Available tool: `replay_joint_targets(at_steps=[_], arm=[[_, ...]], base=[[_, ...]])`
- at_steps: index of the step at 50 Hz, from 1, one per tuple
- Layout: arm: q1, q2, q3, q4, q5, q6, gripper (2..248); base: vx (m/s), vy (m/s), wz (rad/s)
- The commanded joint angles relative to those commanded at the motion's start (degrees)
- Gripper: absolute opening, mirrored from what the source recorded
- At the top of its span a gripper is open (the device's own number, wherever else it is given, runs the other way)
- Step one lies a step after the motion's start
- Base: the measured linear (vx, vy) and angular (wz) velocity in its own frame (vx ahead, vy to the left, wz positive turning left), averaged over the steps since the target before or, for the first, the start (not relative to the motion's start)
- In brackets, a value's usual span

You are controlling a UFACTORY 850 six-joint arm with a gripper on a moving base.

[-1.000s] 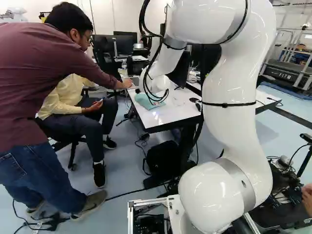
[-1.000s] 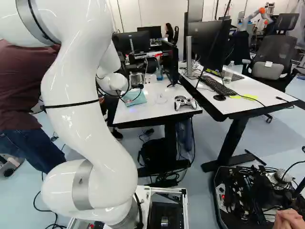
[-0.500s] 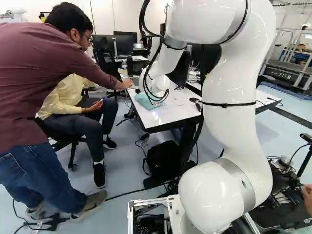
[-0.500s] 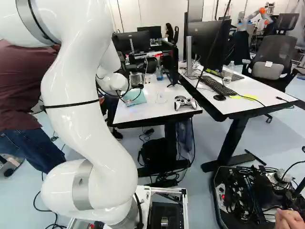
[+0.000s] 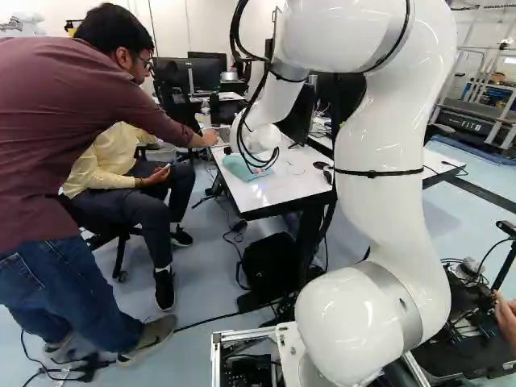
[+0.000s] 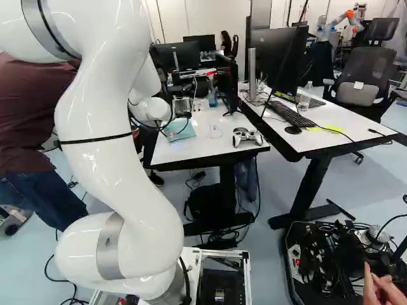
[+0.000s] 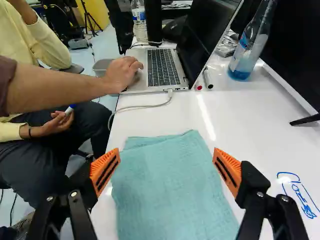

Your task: Clean the table with the green towel

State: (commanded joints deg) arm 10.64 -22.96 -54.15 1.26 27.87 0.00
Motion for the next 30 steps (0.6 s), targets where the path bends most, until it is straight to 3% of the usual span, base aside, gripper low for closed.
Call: replay_joint_targets(at_steps=[30], arm=[[0.00,0.00,0.00,0.00,0.00,0.00,247]], base=[[0.000,0.000,0.000]])
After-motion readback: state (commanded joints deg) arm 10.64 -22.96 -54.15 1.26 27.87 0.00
